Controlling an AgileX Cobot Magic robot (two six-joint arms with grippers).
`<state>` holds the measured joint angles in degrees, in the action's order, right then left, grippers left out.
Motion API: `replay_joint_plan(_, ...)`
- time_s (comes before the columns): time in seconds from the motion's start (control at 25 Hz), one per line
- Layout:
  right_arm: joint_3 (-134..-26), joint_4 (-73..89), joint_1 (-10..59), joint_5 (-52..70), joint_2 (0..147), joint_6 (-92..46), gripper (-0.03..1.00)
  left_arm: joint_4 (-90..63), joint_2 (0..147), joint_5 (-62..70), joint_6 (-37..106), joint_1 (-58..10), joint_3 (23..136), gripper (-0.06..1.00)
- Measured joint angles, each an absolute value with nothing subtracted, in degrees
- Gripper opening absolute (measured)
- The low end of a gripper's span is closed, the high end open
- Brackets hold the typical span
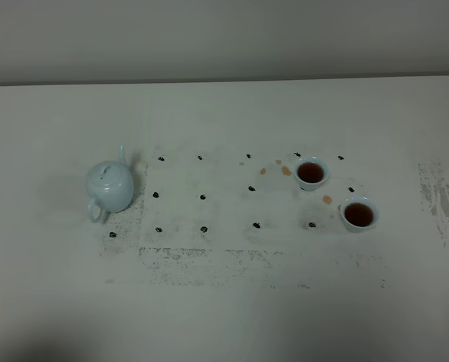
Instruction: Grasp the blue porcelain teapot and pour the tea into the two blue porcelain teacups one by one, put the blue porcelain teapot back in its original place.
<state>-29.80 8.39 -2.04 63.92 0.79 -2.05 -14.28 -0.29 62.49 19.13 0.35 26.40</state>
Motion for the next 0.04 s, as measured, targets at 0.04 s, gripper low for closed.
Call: replay_joint_plan(0.04,-29.8,8.4,-2.0,63.9,0.8,-2.1,0.52,-14.3,-0.3,62.5,19.1,0.3,26.4,0.5)
